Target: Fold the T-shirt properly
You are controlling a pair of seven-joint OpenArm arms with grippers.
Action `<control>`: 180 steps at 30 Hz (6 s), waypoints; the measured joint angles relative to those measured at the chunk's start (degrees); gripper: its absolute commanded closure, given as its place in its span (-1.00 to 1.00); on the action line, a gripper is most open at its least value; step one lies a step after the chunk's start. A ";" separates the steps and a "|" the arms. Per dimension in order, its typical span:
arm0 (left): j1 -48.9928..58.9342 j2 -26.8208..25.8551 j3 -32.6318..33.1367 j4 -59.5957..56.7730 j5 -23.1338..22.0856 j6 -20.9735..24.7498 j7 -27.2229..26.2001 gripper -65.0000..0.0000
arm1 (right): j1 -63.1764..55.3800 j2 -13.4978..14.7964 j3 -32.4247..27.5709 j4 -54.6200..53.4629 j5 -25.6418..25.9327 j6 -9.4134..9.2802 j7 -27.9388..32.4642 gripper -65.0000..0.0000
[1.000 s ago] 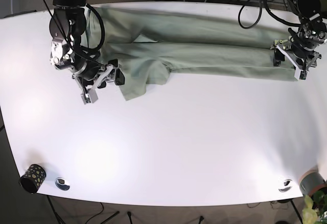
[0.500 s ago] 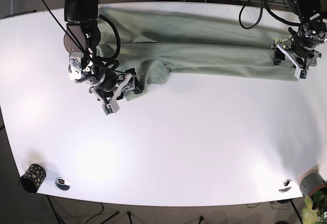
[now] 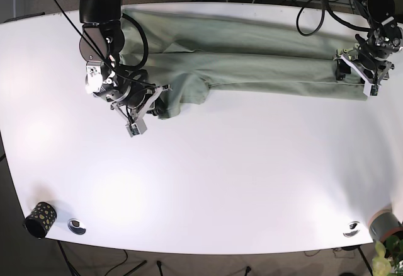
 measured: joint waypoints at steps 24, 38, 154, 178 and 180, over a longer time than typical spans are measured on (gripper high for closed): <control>-0.28 -0.15 0.02 -0.94 -0.20 0.00 -0.96 -0.37 | -24.35 0.22 13.62 33.75 6.36 0.26 -9.66 1.00; -0.17 -0.17 0.07 -0.87 -0.20 -0.02 -1.16 -0.37 | -31.91 0.37 18.62 31.06 11.17 0.04 -9.14 1.00; -5.27 0.74 3.50 7.65 -24.13 -1.55 14.29 0.91 | -5.42 -1.33 17.90 0.39 -5.86 9.49 4.46 -0.30; -8.59 11.82 30.69 11.02 -16.44 7.58 14.51 0.78 | -5.25 -3.72 18.25 0.52 -6.51 8.81 5.38 -0.30; -8.98 12.44 32.22 10.99 -15.78 7.56 14.32 0.61 | -5.20 -3.74 18.23 0.50 -6.51 8.81 5.33 -0.30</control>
